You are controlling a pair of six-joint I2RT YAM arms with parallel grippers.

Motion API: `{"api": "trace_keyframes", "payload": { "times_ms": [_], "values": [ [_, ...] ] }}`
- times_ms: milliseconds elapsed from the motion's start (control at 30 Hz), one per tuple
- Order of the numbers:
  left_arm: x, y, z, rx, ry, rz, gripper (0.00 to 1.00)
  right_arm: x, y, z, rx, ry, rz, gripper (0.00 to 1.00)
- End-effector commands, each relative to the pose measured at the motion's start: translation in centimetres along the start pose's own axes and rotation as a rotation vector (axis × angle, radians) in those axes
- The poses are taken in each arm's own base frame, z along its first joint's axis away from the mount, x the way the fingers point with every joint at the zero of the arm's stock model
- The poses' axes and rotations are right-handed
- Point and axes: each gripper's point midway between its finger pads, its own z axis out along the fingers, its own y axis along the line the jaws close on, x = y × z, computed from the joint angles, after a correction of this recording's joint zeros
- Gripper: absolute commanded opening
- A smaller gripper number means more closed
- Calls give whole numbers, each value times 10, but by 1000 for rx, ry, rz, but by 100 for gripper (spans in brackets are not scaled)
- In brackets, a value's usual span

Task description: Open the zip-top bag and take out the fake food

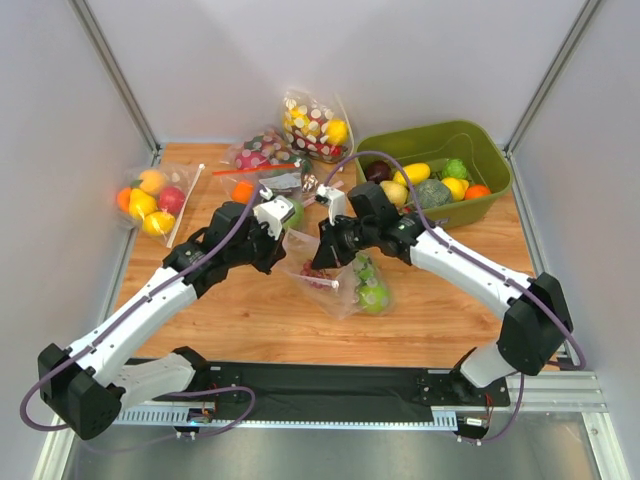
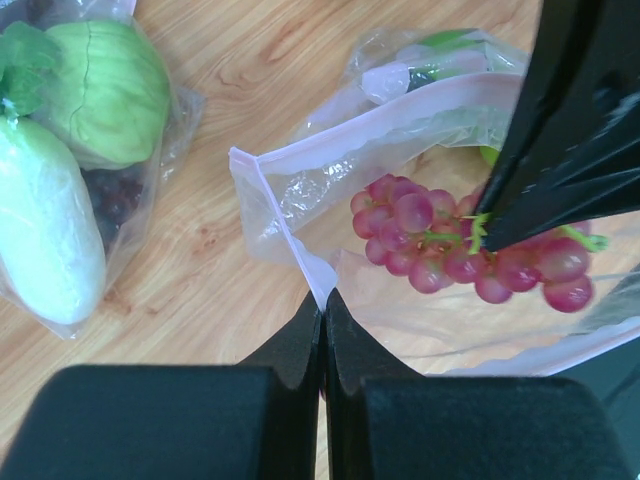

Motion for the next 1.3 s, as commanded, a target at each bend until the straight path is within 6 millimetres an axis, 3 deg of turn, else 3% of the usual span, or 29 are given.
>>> {"api": "trace_keyframes", "payload": {
  "times_ms": [0,200,433,533,733,967,1133,1267],
  "values": [
    [-11,3,-2,-14,-21,20,0,-47,41,-33,-147,-146,-44,0],
    [-11,3,-2,-16,-21,21,0,-72,37,-60,-156,-269,-33,0],
    [-10,4,-1,-20,-15,20,0,-107,56,-83,-236,-435,-71,0],
    [-10,3,-2,-17,-16,22,0,-119,51,-97,-209,-481,-83,0],
    [-10,4,-2,-25,-18,22,0,-142,50,-140,-206,-601,-99,0],
    [-9,4,-1,-23,-10,21,0,-153,43,-185,-204,-725,-106,0],
    [-10,4,-2,-23,-15,22,0,-162,-14,-223,16,-820,-79,0],
    [-10,5,-2,-28,-13,21,0,-161,-78,-253,389,-850,-69,0]
  ]
}}
